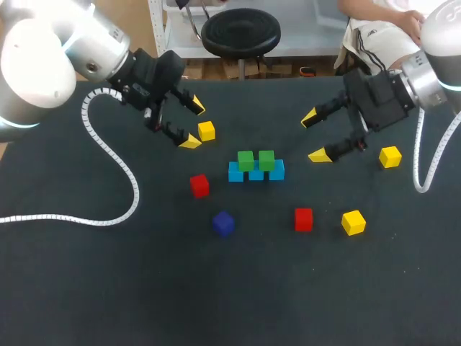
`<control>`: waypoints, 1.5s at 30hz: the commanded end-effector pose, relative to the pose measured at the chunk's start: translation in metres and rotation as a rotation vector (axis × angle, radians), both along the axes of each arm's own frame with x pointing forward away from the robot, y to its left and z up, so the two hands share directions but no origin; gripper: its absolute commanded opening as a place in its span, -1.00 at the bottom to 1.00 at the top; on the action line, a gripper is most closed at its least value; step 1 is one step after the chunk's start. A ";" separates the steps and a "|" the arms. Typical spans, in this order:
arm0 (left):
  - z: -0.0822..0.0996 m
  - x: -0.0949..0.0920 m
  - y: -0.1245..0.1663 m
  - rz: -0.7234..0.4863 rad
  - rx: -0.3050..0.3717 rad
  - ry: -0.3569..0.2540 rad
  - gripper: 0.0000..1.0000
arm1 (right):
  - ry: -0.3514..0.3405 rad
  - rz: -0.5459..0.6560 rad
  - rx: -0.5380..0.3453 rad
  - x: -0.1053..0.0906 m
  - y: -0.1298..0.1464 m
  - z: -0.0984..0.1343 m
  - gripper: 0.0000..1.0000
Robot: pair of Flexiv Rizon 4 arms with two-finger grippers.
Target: Place the blue cubes, place green cubes on the blue cubes, place the yellow cubes on the green cubes, then place the red cubes on the yellow cubes, and place purple cube on the red cubes.
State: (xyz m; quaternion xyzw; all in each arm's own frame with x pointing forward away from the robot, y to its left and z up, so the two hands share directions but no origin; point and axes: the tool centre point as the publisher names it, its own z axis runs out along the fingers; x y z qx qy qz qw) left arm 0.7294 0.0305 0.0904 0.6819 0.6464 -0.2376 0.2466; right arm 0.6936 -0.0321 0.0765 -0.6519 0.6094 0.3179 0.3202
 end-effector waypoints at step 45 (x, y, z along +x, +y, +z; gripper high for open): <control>0.000 0.001 0.000 -0.001 0.001 0.000 1.00 | 0.056 0.162 -0.114 -0.102 -0.088 -0.076 1.00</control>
